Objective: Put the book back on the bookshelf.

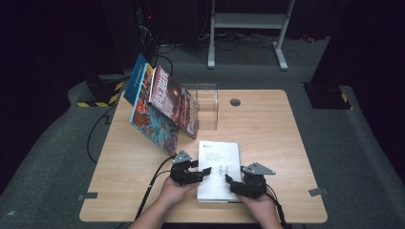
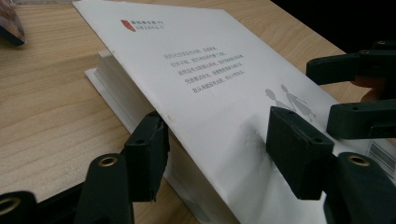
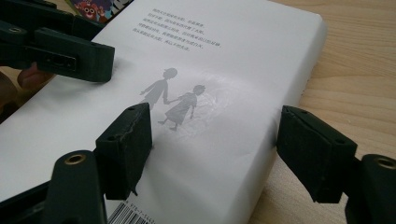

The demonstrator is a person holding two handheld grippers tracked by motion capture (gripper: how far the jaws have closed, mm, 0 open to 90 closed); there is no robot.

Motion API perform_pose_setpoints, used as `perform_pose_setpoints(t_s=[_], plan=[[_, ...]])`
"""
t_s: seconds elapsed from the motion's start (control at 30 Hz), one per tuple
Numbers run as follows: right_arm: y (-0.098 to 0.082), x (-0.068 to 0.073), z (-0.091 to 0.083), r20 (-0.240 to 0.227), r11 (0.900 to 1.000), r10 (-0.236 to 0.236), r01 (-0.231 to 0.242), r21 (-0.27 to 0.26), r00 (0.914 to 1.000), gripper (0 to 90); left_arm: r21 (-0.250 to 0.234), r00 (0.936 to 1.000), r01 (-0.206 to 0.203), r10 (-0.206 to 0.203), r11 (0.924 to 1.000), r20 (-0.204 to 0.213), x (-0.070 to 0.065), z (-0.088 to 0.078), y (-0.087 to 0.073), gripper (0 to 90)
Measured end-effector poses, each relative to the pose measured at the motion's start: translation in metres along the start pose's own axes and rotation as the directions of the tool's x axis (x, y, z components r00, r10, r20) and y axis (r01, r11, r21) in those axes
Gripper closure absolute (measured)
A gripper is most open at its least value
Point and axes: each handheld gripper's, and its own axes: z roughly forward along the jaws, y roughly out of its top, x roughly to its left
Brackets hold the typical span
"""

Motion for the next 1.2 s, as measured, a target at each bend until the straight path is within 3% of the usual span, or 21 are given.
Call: perform_pose_setpoints(t_s=[0.13, 0.43, 0.63, 0.9, 1.2], plan=[[-0.001, 0.0, 0.0, -0.003, 1.0, 0.005, -0.005, -0.006, 1.0, 27.0, -0.028, 0.9982, -0.058, 0.058, 0.9979, -0.014, -0.003, -0.002, -0.001, 43.5], [-0.002, -0.004, -0.001, -0.027, 1.0, -0.006, 0.005, -0.019, 0.9996, 25.2, -0.065, 0.9934, -0.115, 0.114, 0.9913, -0.013, -0.004, -0.003, -0.003, 45.0], [-0.001, -0.013, 0.001, -0.06, 0.999, 0.037, -0.037, 0.006, 0.9975, 17.8, -0.089, 0.9874, -0.158, 0.157, 0.9833, -0.022, -0.007, -0.006, -0.003, 45.5], [0.004, -0.025, 0.01, -0.124, 0.995, 0.1, -0.096, 0.037, 0.9873, 11.1, -0.112, 0.9816, -0.19, 0.188, 0.9753, -0.034, -0.01, -0.008, -0.003, 45.6], [0.006, -0.031, 0.014, -0.181, 0.99, 0.136, -0.13, 0.048, 0.9739, 9.2, -0.149, 0.968, -0.251, 0.245, 0.9566, -0.055, -0.016, -0.013, -0.002, 46.0]])
